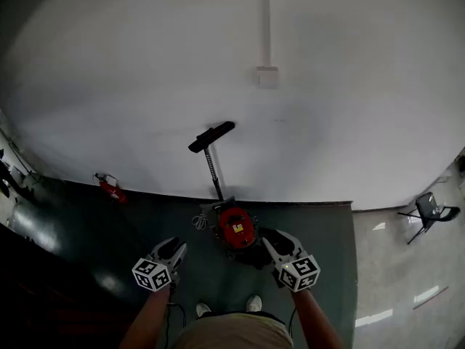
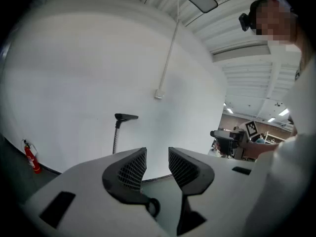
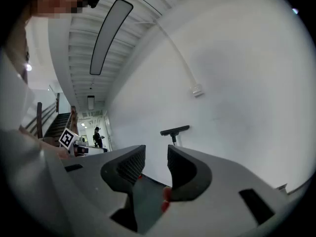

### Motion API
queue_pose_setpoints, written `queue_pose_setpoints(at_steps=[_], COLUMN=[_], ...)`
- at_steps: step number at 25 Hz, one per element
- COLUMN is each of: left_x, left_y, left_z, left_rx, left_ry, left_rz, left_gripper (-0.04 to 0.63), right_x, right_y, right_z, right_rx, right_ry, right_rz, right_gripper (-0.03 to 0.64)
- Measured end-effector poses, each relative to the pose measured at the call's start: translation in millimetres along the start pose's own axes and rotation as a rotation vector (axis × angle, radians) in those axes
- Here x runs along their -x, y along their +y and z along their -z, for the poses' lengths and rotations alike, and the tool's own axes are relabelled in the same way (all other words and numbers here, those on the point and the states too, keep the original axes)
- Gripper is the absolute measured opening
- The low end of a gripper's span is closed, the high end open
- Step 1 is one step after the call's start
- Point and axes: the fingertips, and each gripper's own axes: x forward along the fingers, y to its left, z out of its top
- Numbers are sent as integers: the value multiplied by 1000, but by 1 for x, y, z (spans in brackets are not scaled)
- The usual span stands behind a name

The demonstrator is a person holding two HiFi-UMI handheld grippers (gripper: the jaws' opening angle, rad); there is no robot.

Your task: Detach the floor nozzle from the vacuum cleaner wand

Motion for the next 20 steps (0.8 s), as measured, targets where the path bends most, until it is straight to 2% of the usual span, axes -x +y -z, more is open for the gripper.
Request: queue_pose_setpoints(at_steps=[9, 13, 16, 20], left_x=[-9, -8, -5, 4], left_y=[-22, -30, -30, -20], left_z=[3, 11, 19, 22], left_rx=[8, 12, 10, 20], left_ry=[-13, -7, 5, 4], left_rz=[10, 18, 24, 19], left_gripper=[132, 132, 132, 132], right_x=[13, 15, 15, 14], right_y=[-5, -2, 3, 10], right_z=[3, 8, 9, 13], right_rx=[17, 40, 2, 3], right_ry=[5, 48, 62, 93], right_rz=[-24, -32, -41, -29], right_gripper=[146, 146, 147, 147])
